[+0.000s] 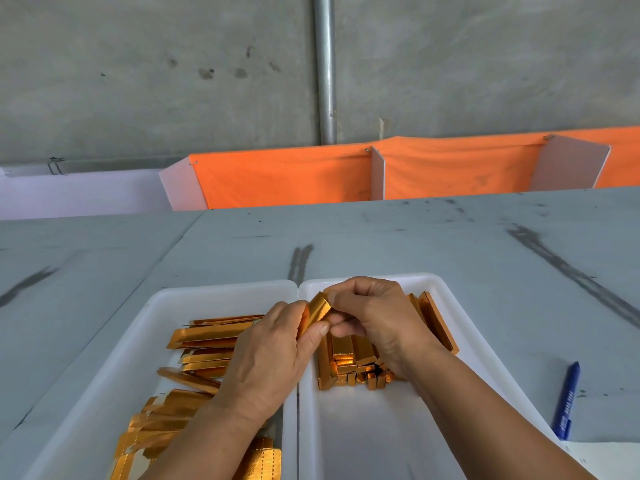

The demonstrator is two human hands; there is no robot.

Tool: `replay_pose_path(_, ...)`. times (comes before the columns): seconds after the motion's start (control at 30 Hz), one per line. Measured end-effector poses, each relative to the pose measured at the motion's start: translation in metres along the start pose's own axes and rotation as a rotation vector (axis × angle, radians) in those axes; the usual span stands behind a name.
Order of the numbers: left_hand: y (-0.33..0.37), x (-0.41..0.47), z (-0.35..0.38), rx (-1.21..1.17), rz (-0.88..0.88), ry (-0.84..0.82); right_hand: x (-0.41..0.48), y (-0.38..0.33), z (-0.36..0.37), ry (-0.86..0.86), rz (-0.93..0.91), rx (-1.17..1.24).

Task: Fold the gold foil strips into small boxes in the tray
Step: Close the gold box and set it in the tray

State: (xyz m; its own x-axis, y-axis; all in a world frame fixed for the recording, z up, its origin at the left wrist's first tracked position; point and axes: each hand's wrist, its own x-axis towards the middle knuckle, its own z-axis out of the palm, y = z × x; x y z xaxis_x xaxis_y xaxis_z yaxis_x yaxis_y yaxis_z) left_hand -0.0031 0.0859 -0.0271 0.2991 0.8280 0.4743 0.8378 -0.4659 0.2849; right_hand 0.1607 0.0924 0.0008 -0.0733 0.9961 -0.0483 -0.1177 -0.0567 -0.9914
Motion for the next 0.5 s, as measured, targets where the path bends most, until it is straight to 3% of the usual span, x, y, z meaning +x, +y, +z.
replay_pose_path(0.2,-0.0009,-0.0003,0.0006,-0.025,-0.013,0.018,0.0003,0.0005,-0.0014,-0.025,-0.010,0.053)
replay_pose_path(0.5,-0.0008,-0.0004,0.0006,-0.053,-0.029,0.042,0.0010,0.0044,-0.0003,0.021,-0.120,-0.109)
